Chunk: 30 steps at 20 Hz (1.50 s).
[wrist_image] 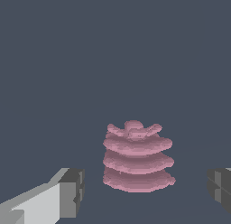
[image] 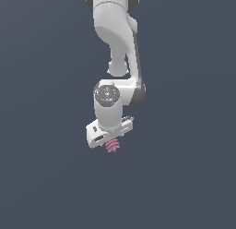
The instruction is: Pick up the object and move it to a goal position.
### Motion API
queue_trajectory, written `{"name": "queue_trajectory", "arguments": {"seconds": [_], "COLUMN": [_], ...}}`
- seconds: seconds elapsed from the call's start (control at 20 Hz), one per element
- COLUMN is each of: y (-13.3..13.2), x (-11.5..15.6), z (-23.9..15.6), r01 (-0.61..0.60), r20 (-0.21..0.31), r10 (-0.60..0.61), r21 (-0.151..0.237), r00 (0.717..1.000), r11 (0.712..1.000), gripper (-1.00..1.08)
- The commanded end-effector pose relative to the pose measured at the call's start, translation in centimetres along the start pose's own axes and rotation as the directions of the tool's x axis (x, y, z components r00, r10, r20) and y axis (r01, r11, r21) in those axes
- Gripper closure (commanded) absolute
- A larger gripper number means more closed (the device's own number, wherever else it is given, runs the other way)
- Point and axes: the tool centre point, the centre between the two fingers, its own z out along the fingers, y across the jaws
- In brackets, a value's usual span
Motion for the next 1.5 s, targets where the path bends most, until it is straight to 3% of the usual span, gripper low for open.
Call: {"name": "queue_trajectory", "arguments": {"seconds": [0.0,0.5,0.8,0.85,1.45], "y": [0.0,0.0,0.0,0.0,-0.1], "x": [0.0,-0.1,0.1,0.1,0.1], "z": [0.1,4.4,5.0,5.0,5.0], "r01": [0.000,0.004,0.005,0.005,0.005], "r20": [0.000,-0.001,-0.001,-0.001,-0.001], "r10": [0.000,-0.004,-0.005,-0.005,-0.005], "r21": [0.000,0.000,0.000,0.000,0.000], "r00": [1.000,1.000,1.000,1.000,1.000], "r11": [1.000,1.000,1.000,1.000,1.000], "gripper": [-0.92,-0.92,-0.92,1.08,1.08]}}
